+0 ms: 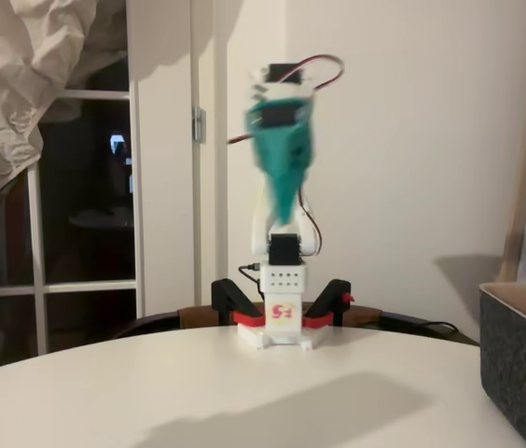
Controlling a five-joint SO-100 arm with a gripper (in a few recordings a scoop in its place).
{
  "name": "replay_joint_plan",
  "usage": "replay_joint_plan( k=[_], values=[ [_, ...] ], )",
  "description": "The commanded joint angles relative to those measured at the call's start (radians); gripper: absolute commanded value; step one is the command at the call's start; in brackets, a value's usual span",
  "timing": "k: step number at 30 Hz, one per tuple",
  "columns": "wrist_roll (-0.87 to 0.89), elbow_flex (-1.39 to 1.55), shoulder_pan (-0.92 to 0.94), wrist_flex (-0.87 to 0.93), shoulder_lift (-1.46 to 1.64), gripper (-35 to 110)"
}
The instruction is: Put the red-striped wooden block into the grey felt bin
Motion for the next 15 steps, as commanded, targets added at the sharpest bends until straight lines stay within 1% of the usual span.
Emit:
replay_joint_plan(
  k=[1,4,12,15],
  values=[
    [0.009,0.144,0.146,0.008,0.067,3],
    [-0.005,0.302,0.229,-0.037,0.110,1],
    [0.048,0.627,0.399,-0.359,0.299,0],
    [0.074,0.710,0.437,-0.379,0.426,0]
  ],
)
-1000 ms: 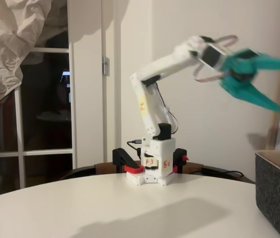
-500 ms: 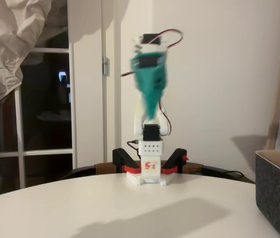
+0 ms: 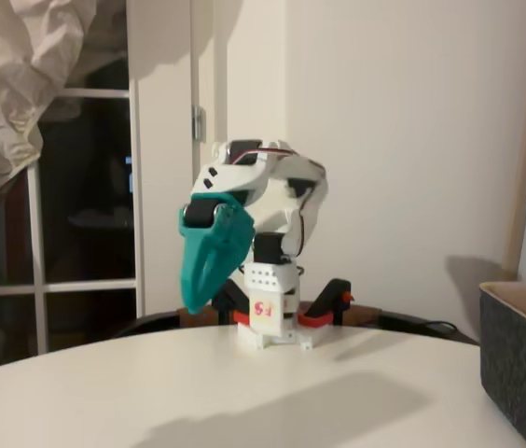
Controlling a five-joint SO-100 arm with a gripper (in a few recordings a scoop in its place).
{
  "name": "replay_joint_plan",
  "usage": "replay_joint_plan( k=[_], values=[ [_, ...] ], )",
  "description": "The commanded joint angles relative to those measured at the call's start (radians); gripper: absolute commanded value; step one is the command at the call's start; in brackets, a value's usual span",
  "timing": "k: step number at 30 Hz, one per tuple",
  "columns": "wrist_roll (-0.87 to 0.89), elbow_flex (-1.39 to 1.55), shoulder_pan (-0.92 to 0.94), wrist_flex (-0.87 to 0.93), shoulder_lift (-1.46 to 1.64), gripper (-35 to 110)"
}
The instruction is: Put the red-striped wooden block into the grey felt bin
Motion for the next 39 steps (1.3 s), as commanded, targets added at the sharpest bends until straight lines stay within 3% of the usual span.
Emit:
replay_joint_plan(
  k=[1,15,25,39],
  values=[
    [0.044,0.101,0.052,-0.037,0.175,0],
    [0.060,0.531,0.095,-0.064,0.546,0],
    [0.147,0.548,0.107,-0.055,0.577,0],
    [0.117,0.548,0.097,0.023,0.575,0]
  ],
)
